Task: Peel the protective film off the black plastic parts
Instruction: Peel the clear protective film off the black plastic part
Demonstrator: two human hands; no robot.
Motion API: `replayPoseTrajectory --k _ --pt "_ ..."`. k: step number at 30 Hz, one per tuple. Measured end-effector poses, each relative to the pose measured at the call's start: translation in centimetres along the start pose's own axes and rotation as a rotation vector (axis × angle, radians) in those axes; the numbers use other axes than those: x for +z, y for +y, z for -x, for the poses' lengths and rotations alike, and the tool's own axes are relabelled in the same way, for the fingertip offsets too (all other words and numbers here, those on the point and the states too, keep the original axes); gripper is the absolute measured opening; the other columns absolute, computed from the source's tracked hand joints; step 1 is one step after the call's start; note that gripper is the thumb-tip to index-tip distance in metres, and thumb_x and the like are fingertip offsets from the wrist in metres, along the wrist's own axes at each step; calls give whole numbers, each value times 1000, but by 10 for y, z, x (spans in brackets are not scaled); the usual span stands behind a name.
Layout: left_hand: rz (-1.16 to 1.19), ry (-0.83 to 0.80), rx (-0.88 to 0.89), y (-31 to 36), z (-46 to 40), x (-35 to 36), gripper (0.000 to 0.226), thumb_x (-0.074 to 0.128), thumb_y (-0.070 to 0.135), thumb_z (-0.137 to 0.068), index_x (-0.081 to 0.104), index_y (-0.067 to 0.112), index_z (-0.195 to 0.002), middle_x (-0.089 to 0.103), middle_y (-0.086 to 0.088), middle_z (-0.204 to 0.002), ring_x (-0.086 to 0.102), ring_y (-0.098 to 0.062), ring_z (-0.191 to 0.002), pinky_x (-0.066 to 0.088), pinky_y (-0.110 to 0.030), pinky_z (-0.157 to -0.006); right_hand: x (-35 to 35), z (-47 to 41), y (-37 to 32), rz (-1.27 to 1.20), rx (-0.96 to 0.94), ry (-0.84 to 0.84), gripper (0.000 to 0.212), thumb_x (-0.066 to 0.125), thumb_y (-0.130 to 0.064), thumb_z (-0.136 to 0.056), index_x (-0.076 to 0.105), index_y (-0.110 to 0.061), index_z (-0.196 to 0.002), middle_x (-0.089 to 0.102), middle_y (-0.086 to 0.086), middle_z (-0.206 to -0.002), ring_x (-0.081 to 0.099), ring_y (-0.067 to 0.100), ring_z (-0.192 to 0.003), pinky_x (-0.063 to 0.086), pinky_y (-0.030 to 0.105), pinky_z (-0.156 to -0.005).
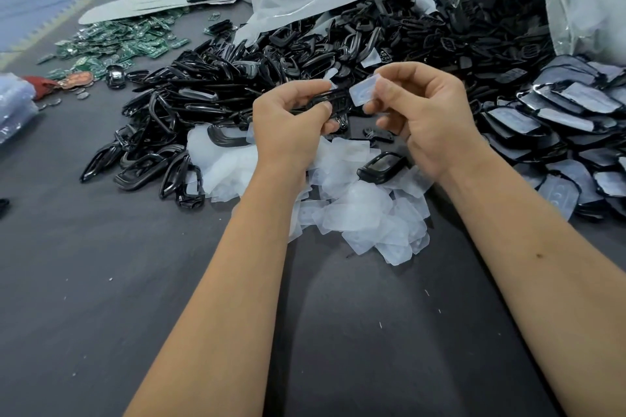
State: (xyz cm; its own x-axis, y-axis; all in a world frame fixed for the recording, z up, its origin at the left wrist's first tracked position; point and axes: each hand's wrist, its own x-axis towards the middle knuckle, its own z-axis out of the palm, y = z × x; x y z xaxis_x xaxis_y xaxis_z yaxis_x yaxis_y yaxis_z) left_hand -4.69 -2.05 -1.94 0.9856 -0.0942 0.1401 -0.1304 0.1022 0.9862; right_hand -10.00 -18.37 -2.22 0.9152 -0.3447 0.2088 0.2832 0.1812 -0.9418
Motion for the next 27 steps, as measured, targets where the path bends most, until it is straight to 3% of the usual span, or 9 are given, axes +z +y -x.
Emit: replayPoseTrajectory --k 5,9,13,19,23,27 --pt "-1 -21 10 0 0 0 27 67 -13 -87 79 10 -96 75 -18 -98 72 -15 -68 61 -27 -67 4 4 0 55 -21 -10 14 78 -7 -91 74 -9 -104 78 7 -85 78 22 -79 56 22 -54" --pt "24 -51 6 -1 1 0 25 68 -12 -88 79 9 -97 75 -21 -101 73 -20 -79 60 -26 -69 5 3 0 109 -35 -4 20 81 -10 -88 77 -14 -106 78 4 -84 73 15 -75 51 22 -51" --pt "56 -57 -6 0 1 1 27 66 -14 -88 79 9 -95 75 -18 -97 73 -18 -75 60 -24 -67 7 4 0 84 -21 -8 8 80 -8 -89 77 -14 -94 77 5 -83 71 14 -74 51 22 -53" --pt "85 -77 -5 0 0 0 31 64 -15 -89 79 12 -90 76 -12 -90 73 -16 -71 60 -23 -66 8 3 -1 50 -44 23 5 79 -8 -90 76 -11 -88 67 1 -73 52 13 -59 42 22 -45" --pt "77 -78 -9 -2 -1 -1 27 65 -13 -89 79 7 -99 76 -20 -99 74 -18 -72 60 -26 -69 8 5 -2 54 -32 40 5 78 -6 -91 76 -10 -90 73 5 -78 63 15 -65 45 21 -47" --pt "112 -117 -48 0 0 0 27 60 -12 -91 79 2 -103 76 -20 -100 74 -21 -82 60 -28 -72 9 5 -1 186 -74 28 7 81 -7 -88 75 -10 -88 73 4 -74 65 18 -60 45 23 -44"
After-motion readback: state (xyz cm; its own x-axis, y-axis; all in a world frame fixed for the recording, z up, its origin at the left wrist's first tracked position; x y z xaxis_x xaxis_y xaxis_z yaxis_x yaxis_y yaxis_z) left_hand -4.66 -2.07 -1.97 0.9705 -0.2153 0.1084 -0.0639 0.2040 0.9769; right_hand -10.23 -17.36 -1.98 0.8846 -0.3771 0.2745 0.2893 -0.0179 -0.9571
